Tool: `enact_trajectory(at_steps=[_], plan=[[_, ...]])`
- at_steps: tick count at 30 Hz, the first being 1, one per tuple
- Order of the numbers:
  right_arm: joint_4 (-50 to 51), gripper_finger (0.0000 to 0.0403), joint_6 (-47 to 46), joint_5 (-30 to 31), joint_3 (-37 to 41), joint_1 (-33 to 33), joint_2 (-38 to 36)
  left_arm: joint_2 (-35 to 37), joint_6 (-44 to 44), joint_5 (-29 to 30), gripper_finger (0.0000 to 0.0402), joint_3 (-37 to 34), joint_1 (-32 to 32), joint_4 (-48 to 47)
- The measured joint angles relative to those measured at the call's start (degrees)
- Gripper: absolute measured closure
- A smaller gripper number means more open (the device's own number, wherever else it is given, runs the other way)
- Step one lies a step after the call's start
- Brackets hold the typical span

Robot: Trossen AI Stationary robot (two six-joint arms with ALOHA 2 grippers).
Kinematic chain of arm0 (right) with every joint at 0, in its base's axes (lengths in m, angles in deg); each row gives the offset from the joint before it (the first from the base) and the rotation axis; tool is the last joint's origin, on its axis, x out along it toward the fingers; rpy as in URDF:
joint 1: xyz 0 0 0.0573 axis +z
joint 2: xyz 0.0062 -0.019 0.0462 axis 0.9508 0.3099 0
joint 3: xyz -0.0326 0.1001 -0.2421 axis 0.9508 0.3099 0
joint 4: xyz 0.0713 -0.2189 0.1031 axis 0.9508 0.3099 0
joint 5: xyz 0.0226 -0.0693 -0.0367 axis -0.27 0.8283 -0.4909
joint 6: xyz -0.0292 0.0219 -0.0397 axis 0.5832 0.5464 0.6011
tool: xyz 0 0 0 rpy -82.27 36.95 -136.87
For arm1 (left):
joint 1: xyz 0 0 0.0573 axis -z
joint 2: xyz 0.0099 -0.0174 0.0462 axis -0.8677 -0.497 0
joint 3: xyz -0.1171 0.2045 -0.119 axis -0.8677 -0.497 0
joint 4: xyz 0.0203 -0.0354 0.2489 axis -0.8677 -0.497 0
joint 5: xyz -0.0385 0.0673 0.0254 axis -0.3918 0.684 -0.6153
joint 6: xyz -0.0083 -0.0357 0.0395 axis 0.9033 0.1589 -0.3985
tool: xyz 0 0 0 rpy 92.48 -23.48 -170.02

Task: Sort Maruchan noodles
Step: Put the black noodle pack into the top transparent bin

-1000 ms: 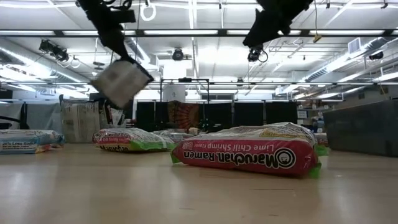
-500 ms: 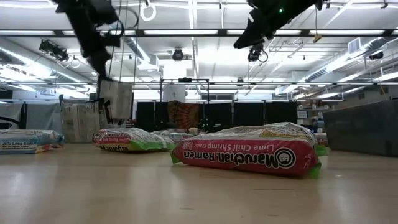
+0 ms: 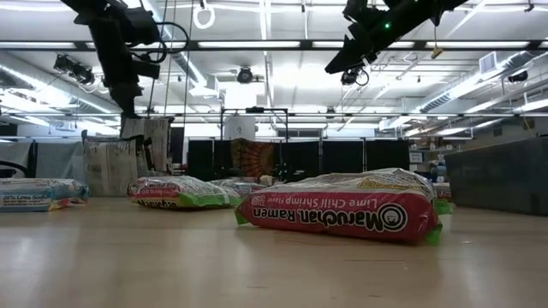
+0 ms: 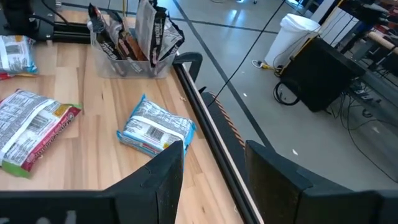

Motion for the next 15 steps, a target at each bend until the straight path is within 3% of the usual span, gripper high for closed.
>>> enact_trajectory(at_steps=[8, 15], plan=[[-5.4, 0.0225, -1.4, -8.0, 0.0, 2.0, 4.1, -7.0, 3.6, 1.6, 0.0393, -0.1, 1.5, -7.8], [-6.7, 0.0224, -6.0, 0.5, 0.0, 8.5, 9.5, -10.0, 4.0, 16.0, 0.0394, 1.2, 7.7, -12.5]])
